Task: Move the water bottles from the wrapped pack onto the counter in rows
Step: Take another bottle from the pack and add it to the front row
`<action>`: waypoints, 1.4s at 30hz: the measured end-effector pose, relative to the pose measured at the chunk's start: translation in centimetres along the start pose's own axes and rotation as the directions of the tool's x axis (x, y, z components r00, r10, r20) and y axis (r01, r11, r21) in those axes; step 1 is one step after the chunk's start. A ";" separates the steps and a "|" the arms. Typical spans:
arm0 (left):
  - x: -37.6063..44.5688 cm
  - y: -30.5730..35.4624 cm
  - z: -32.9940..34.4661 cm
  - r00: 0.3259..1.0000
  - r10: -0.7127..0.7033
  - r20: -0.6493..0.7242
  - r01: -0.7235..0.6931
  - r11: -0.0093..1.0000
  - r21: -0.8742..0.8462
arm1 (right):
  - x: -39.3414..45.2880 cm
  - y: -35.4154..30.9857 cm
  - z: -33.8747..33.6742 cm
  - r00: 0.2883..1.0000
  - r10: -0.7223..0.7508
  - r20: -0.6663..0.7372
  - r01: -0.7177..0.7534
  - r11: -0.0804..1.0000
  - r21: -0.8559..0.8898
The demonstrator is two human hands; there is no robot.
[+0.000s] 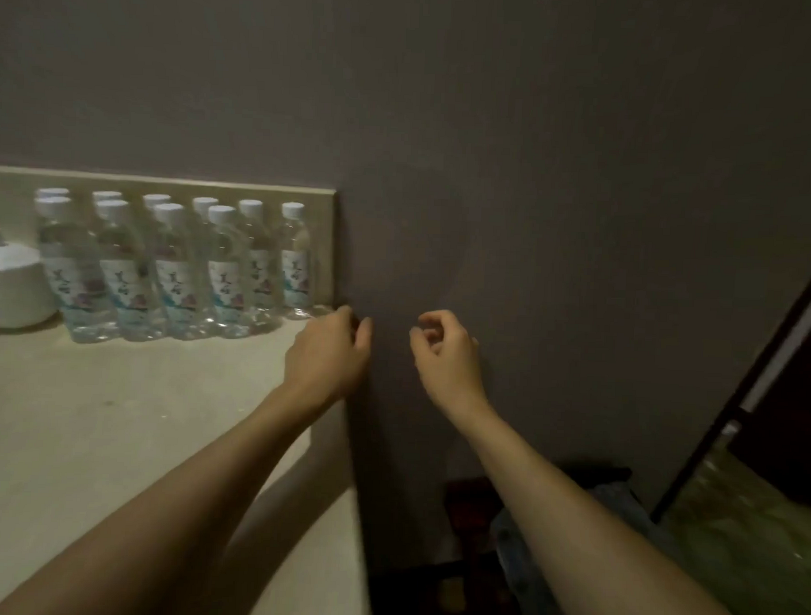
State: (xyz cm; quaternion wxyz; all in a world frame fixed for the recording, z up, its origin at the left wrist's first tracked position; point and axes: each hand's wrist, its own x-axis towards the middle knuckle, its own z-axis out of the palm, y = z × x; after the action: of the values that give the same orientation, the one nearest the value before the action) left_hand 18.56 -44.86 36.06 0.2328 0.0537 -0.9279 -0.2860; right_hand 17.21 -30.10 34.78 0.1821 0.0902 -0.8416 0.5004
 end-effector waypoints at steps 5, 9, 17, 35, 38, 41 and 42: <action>-3.1 8.9 6.8 0.989 0.029 0.146 -0.004 0.986 -0.167 | -2.4 6.1 -7.8 0.975 0.042 -0.219 -0.041 0.999 0.009; -5.2 13.8 12.7 0.946 0.060 0.319 -0.004 0.985 -0.172 | -3.7 11.3 -13.0 0.956 0.154 -0.250 -0.153 0.988 0.023; -7.5 18.1 24.8 0.805 0.031 0.592 0.038 0.994 -0.104 | -5.7 23.4 -18.9 0.873 0.409 -0.266 -0.416 0.909 0.033; -9.9 17.9 55.1 0.373 -0.059 0.926 0.311 0.948 -0.066 | -3.6 47.9 -23.5 0.579 0.813 -0.066 -0.813 0.569 -0.122; -11.1 18.5 58.8 0.305 -0.091 0.948 0.287 0.958 0.000 | -3.8 51.2 -24.3 0.547 0.833 -0.081 -0.834 0.533 -0.142; -12.3 19.0 62.4 0.247 -0.185 0.951 0.322 0.941 0.099 | -3.5 54.5 -25.4 0.513 0.855 -0.077 -0.853 0.498 -0.154; -12.8 19.1 63.9 0.229 -0.203 0.952 0.337 0.934 0.117 | -3.4 55.7 -25.8 0.497 0.865 -0.072 -0.860 0.479 -0.174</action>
State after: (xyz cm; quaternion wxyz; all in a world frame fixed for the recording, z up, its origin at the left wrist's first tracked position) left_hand 0.94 6.24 -4.96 -0.4175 0.0184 -0.8391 -0.3483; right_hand 7.31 19.26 -0.52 -0.0968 -0.3551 -0.8183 0.4414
